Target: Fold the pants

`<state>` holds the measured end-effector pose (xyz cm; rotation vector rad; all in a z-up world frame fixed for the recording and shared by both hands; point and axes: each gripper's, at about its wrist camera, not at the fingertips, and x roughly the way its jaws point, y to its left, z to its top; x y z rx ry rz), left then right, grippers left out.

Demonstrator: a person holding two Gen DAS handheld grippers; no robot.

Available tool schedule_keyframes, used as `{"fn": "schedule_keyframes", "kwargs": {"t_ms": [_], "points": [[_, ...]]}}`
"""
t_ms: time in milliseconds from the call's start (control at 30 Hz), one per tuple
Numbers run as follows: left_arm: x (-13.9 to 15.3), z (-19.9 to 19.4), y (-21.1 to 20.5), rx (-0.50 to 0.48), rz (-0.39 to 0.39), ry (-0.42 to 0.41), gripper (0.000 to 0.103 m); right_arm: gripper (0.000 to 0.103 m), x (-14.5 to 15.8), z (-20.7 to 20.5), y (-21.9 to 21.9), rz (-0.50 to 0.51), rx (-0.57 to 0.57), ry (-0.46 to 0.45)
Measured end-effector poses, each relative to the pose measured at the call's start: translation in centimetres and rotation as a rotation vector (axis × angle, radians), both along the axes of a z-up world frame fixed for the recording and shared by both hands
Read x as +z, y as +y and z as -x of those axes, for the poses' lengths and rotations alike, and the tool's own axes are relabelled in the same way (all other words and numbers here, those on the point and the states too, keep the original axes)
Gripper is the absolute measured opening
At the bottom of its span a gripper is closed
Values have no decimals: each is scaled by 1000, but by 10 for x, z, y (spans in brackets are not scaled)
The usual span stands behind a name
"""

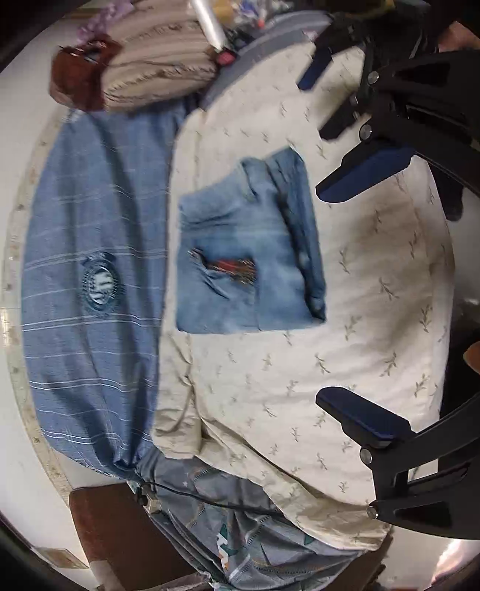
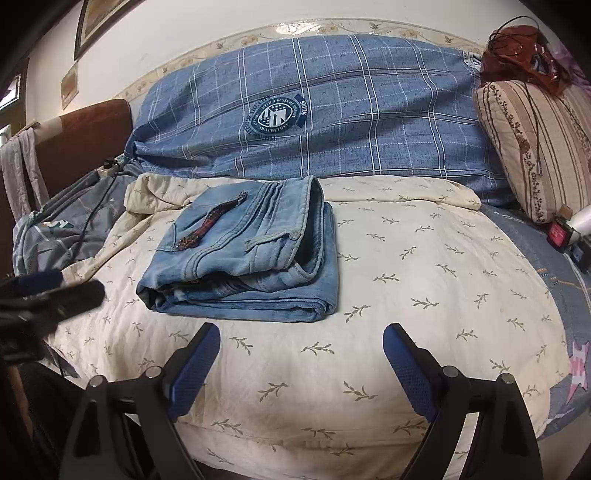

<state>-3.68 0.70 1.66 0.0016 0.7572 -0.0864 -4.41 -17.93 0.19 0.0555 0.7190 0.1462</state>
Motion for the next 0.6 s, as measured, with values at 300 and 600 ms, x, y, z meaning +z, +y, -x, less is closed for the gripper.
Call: {"fn": "schedule_keyframes", "kwargs": {"t_ms": [300, 600], "points": [[1, -2, 7, 10, 41, -61, 103, 92, -2, -2, 7, 20, 13, 7], [5, -2, 3, 37, 12, -128, 103, 92, 2, -4, 12, 0, 22, -9]]}}
